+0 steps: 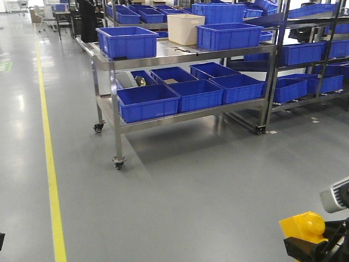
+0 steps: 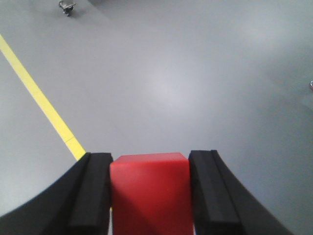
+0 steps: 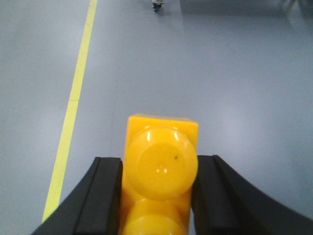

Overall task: Pick red and yellow blocks into blue bin
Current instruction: 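Drive the base to the shelf holding the blue bin, both blocks held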

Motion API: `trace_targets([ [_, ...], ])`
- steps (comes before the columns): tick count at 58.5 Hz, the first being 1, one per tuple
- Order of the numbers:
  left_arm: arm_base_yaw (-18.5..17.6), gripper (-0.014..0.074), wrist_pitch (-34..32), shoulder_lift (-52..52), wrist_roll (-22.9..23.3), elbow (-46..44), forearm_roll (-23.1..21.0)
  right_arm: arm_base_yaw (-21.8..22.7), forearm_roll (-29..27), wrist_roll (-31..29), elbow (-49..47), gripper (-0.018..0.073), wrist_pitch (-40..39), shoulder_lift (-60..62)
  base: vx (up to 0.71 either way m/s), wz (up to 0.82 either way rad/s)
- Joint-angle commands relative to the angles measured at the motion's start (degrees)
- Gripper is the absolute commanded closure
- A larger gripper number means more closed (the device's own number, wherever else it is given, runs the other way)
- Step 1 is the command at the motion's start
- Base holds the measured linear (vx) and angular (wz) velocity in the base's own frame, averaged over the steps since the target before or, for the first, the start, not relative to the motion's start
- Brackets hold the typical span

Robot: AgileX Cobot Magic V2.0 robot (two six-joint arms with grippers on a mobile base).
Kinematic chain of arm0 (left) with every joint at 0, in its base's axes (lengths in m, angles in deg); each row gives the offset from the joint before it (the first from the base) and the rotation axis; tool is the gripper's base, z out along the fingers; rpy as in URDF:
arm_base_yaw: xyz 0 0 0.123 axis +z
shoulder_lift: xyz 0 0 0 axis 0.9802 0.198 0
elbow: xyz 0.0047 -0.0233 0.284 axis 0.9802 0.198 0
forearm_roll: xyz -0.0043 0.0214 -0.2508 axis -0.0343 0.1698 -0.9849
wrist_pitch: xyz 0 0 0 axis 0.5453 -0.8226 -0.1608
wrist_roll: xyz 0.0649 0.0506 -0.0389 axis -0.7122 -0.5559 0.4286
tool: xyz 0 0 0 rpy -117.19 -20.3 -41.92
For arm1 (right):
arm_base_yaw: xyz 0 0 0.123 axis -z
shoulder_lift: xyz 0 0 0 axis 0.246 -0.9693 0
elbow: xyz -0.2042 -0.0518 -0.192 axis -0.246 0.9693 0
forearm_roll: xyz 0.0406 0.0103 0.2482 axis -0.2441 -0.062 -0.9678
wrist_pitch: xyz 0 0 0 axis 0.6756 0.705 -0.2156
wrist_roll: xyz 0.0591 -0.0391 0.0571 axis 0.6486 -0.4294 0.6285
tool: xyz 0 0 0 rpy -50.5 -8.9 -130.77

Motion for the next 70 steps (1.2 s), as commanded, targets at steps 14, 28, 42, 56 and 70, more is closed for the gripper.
trace_targets([
  [14, -0.30, 0.0356, -4.14, -0.41, 0.00, -1.35, -0.49, -0.08, 0.38, -0.42, -1.63, 0.0305, -4.26, 0.68, 0.39, -0.14],
  [28, -0.30, 0.0356, -4.14, -0.41, 0.00, -1.35, -0.49, -0.08, 0.38, -0.42, -1.63, 0.0305, -4.26, 0.68, 0.40, -0.09],
  [42, -0.30, 0.0356, -4.14, -0.41, 0.00, -1.35, -0.49, -0.08, 0.38, -0.42, -1.63, 0.0305, -4.26, 0.68, 0.42, -0.04],
  [56, -0.30, 0.0356, -4.14, -0.41, 0.00, -1.35, -0.49, -0.08, 0.38, -0.42, -1.63, 0.0305, -4.26, 0.68, 0.43, -0.01],
  [70, -0.30, 0.0356, -4.14, -0.41, 0.00, -1.35, -0.49, -0.08, 0.38, -0.42, -1.63, 0.0305, -4.26, 0.68, 0.43, -0.09],
])
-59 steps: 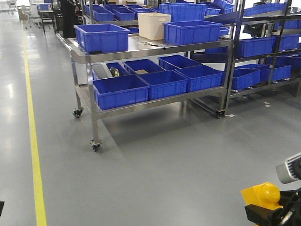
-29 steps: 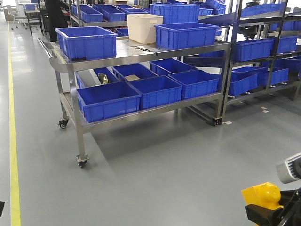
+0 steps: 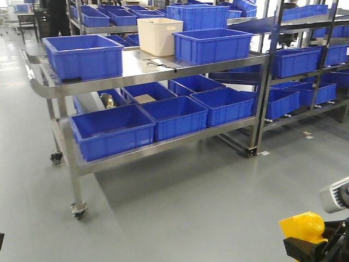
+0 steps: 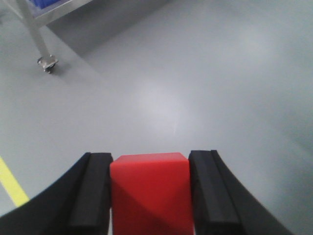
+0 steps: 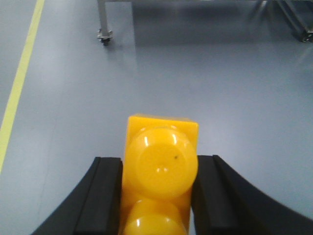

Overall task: Pick red and yellow blocks into blue bin
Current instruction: 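Drive the base to the shelf holding the blue bin, both blocks held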

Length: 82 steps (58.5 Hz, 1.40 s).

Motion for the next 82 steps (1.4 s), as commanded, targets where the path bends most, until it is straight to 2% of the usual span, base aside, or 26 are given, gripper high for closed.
trace_targets([
  [1, -0.30, 0.0356, -4.14, -0.41, 0.00, -1.35, -0.49, -0.08, 0.38, -0.42, -1.63, 0.0305, -4.26, 0.68, 0.45, -0.18],
  [82, -0.30, 0.0356, -3.74, -0.41, 0.00, -1.35, -0.49, -0.08, 0.38, -0.42, -1.63, 0.0305, -4.26, 0.68, 0.45, -0.33],
])
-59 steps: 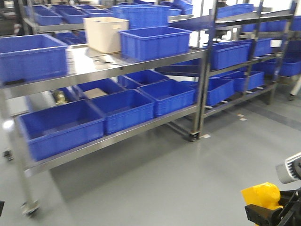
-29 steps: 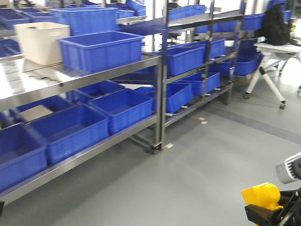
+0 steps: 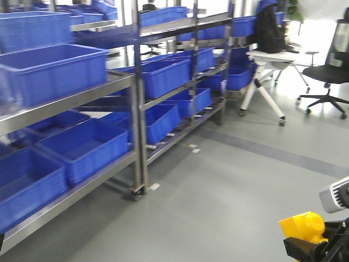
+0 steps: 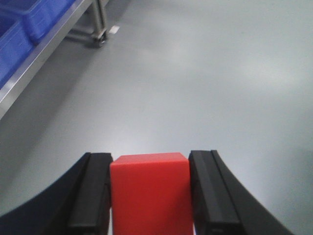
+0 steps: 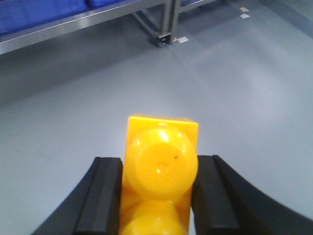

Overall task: Pick red and yellow blocks into blue bin
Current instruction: 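Drive the base to the shelf holding the blue bin, both blocks held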

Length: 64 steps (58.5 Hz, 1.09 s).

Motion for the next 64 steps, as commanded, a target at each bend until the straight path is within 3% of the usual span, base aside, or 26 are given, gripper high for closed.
trace_targets([
  [1, -0.30, 0.0356, -3.79, -0.41, 0.00, -1.35, -0.50, -0.08, 0.38, -0.42, -1.63, 0.0305, -4.22, 0.68, 0.45, -0.36],
  [35, -0.30, 0.0356, -3.77, -0.41, 0.00, -1.35, -0.50, -0.08, 0.38, -0.42, -1.63, 0.0305, -4.22, 0.68, 0.44, -0.35],
  [64, -0.30, 0.0356, -3.77, -0.41, 0.00, -1.35, -0.50, -0.08, 0.38, -0.42, -1.63, 0.0305, -4.22, 0.68, 0.44, -0.13],
])
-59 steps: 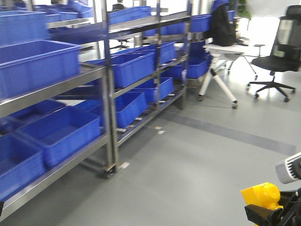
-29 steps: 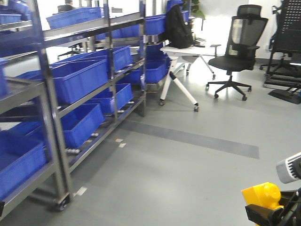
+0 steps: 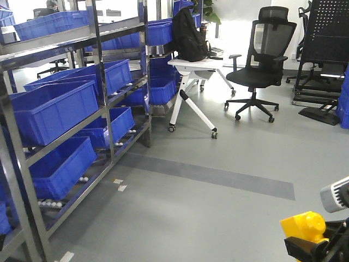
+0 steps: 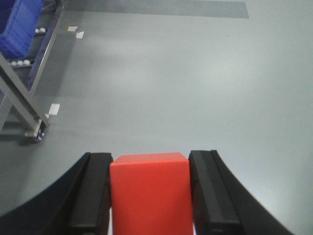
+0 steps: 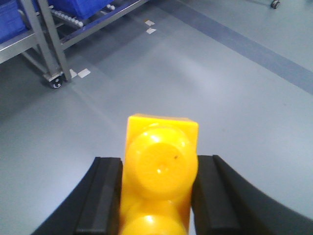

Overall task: Pick red and yellow blocks into blue bin
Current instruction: 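Drive the base to the shelf holding the blue bin, both blocks held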

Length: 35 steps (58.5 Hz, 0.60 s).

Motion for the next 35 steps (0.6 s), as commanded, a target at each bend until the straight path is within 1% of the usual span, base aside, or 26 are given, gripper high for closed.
trace_targets([
  [1, -0.30, 0.0356, -3.77, -0.41, 0.00, -1.35, -0.50, -0.08, 0.38, -0.42, -1.63, 0.0305, -4.27, 0.68, 0.43, -0.04],
  [35, -0.30, 0.0356, -3.77, -0.41, 0.00, -1.35, -0.50, -0.08, 0.38, -0.42, -1.63, 0.0305, -4.27, 0.68, 0.44, 0.00],
])
